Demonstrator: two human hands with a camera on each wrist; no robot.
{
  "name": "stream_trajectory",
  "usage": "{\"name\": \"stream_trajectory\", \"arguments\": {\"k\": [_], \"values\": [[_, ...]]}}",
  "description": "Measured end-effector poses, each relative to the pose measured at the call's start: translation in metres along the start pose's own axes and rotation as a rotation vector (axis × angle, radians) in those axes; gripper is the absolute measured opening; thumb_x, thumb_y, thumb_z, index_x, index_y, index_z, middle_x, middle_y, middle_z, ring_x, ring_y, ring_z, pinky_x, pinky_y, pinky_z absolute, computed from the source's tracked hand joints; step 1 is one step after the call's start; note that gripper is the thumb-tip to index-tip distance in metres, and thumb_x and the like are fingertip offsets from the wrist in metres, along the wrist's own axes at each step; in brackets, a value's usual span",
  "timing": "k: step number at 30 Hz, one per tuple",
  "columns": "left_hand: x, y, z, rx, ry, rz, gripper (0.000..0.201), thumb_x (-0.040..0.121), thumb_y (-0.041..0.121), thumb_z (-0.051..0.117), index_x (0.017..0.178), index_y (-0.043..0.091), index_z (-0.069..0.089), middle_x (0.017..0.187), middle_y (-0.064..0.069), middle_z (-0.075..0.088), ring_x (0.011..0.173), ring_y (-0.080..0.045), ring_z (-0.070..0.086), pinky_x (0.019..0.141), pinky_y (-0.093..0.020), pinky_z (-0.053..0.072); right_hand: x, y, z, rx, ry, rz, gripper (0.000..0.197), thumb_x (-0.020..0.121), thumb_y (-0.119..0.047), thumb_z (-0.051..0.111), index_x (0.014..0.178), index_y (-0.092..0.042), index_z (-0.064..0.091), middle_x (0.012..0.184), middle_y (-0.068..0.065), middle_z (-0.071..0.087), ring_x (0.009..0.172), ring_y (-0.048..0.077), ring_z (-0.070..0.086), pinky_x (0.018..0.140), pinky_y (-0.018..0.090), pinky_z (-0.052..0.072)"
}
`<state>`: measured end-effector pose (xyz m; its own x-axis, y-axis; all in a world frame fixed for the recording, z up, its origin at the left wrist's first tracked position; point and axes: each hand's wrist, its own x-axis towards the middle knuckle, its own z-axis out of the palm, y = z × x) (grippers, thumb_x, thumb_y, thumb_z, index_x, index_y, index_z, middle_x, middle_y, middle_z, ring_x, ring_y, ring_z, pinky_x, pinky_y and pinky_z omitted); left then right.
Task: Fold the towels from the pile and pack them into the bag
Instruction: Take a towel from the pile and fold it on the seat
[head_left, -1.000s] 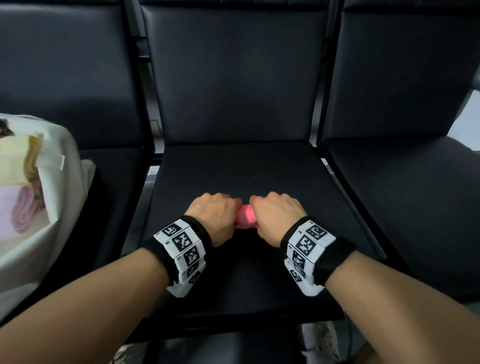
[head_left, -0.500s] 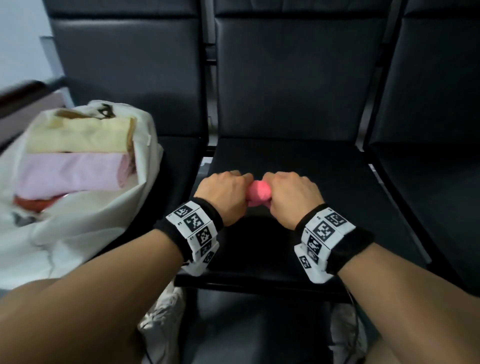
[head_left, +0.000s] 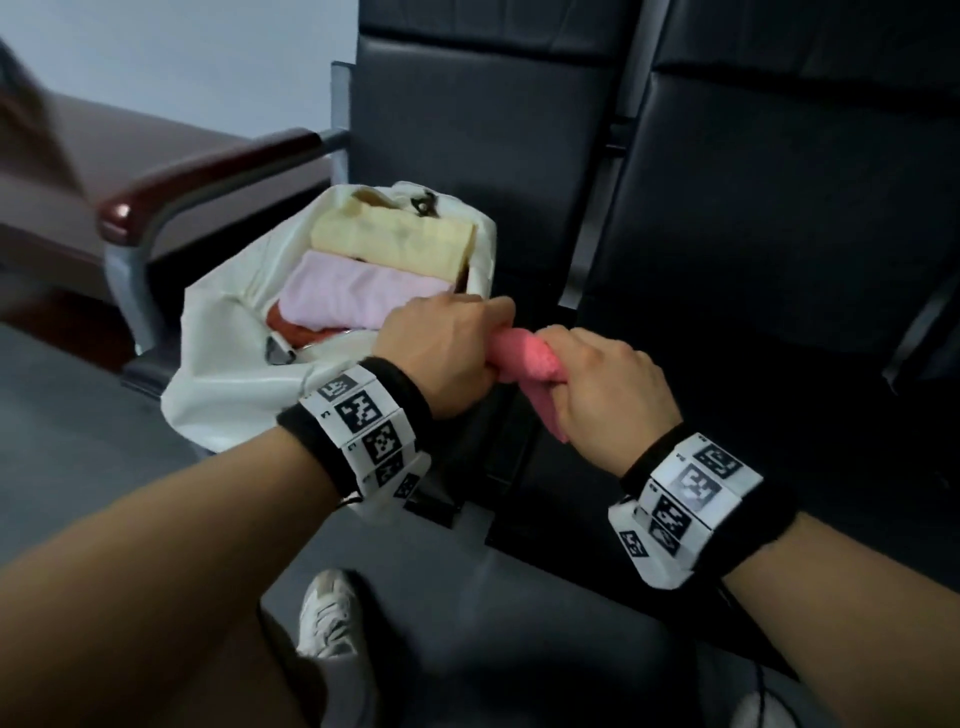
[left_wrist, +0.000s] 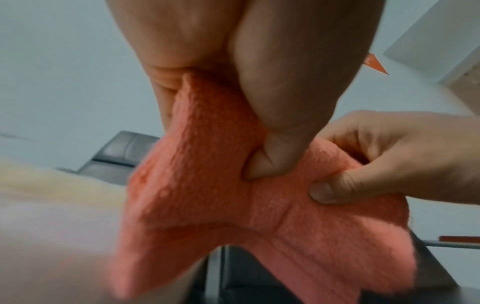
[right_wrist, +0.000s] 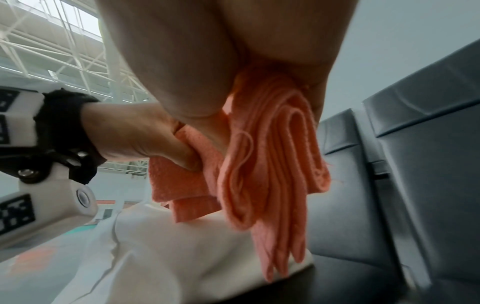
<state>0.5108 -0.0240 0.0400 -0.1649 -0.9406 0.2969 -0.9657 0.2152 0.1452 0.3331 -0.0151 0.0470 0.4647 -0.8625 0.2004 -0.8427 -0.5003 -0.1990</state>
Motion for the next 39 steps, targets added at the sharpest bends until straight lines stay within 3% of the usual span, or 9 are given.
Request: {"name": "stream_trajectory", "arguments": {"k": [5, 13, 15, 20, 23, 29, 32, 34, 39], "values": [[-0.004, -0.068, -0.034, -0.005, 0.176, -0.107, 0.024, 0.083, 0.023, 0.064, 0.106, 0.028, 0.061, 0.099, 0.003, 0.066, 0.095, -0.029, 0.063, 0.067, -0.037, 0.039, 0.059, -0.049, 0.008, -0.045, 0.187, -0.151, 0.037, 0.094, -0.022, 0.059, 0.131, -0.024, 0.058, 0.111, 0.001, 0.066, 0.093, 0.033, 0.064, 0.067, 0.033, 0.035], [-0.006, -0.15, -0.055, 0.02, 0.246, -0.276, 0.03, 0.081, 0.014, 0.065, 0.109, 0.027, 0.065, 0.108, -0.002, 0.064, 0.103, -0.035, 0.059, 0.076, -0.045, 0.05, 0.127, -0.12, 0.021, -0.088, 0.185, -0.28, 0.033, 0.098, -0.025, 0.052, 0.131, -0.022, 0.056, 0.117, 0.002, 0.063, 0.104, 0.031, 0.06, 0.073, 0.035, 0.03], [-0.006, -0.168, -0.049, 0.056, 0.193, -0.303, 0.034, 0.08, 0.008, 0.064, 0.109, 0.026, 0.065, 0.108, -0.004, 0.061, 0.106, -0.034, 0.058, 0.077, -0.041, 0.048, 0.132, -0.132, 0.035, -0.106, 0.161, -0.32, 0.034, 0.099, -0.024, 0.051, 0.132, -0.022, 0.055, 0.117, 0.003, 0.062, 0.104, 0.029, 0.058, 0.075, 0.036, 0.032], [-0.013, -0.187, -0.009, 0.165, -0.224, -0.387, 0.027, 0.086, 0.02, 0.065, 0.111, 0.028, 0.064, 0.097, 0.002, 0.05, 0.107, -0.028, 0.061, 0.078, -0.036, 0.05, 0.13, -0.137, 0.091, -0.216, -0.129, -0.344, 0.026, 0.103, -0.028, 0.042, 0.125, -0.022, 0.057, 0.129, 0.001, 0.053, 0.117, 0.027, 0.047, 0.09, 0.038, 0.037], [-0.015, -0.193, 0.004, 0.143, -0.186, -0.391, 0.026, 0.086, 0.024, 0.061, 0.111, 0.031, 0.063, 0.101, 0.003, 0.052, 0.105, -0.027, 0.061, 0.079, -0.036, 0.048, 0.132, -0.13, 0.095, -0.17, -0.18, -0.361, 0.031, 0.095, -0.03, 0.056, 0.125, -0.022, 0.058, 0.131, 0.0, 0.053, 0.117, 0.026, 0.049, 0.096, 0.038, 0.041], [-0.009, -0.198, 0.013, 0.122, -0.162, -0.427, 0.022, 0.086, 0.018, 0.057, 0.104, 0.031, 0.06, 0.101, 0.003, 0.053, 0.101, -0.027, 0.061, 0.073, -0.035, 0.043, 0.135, -0.131, 0.09, -0.186, -0.233, -0.383, 0.042, 0.095, -0.031, 0.059, 0.134, -0.019, 0.05, 0.139, 0.001, 0.051, 0.116, 0.028, 0.056, 0.085, 0.038, 0.047], [-0.002, -0.201, 0.011, 0.084, -0.126, -0.428, 0.024, 0.087, 0.017, 0.056, 0.106, 0.031, 0.062, 0.095, 0.005, 0.049, 0.101, -0.029, 0.062, 0.074, -0.036, 0.044, 0.141, -0.127, 0.096, -0.135, -0.234, -0.434, 0.07, 0.091, -0.022, 0.062, 0.153, -0.014, 0.029, 0.162, 0.0, 0.029, 0.131, 0.027, 0.048, 0.102, 0.041, 0.046], [-0.002, -0.2, 0.011, 0.073, -0.132, -0.423, 0.027, 0.086, 0.016, 0.057, 0.106, 0.032, 0.063, 0.097, 0.006, 0.051, 0.103, -0.028, 0.061, 0.078, -0.037, 0.048, 0.147, -0.123, 0.1, -0.147, -0.259, -0.448, 0.071, 0.09, -0.022, 0.06, 0.153, -0.015, 0.029, 0.162, 0.001, 0.03, 0.14, 0.024, 0.041, 0.11, 0.041, 0.04], [-0.011, -0.194, 0.017, 0.124, -0.161, -0.418, 0.025, 0.085, 0.026, 0.064, 0.108, 0.034, 0.066, 0.107, 0.007, 0.062, 0.106, -0.023, 0.063, 0.082, -0.033, 0.046, 0.152, -0.124, 0.107, -0.217, -0.394, -0.411, 0.068, 0.092, -0.019, 0.056, 0.155, -0.02, 0.03, 0.162, -0.001, 0.029, 0.145, 0.022, 0.033, 0.111, 0.046, 0.041]]}}
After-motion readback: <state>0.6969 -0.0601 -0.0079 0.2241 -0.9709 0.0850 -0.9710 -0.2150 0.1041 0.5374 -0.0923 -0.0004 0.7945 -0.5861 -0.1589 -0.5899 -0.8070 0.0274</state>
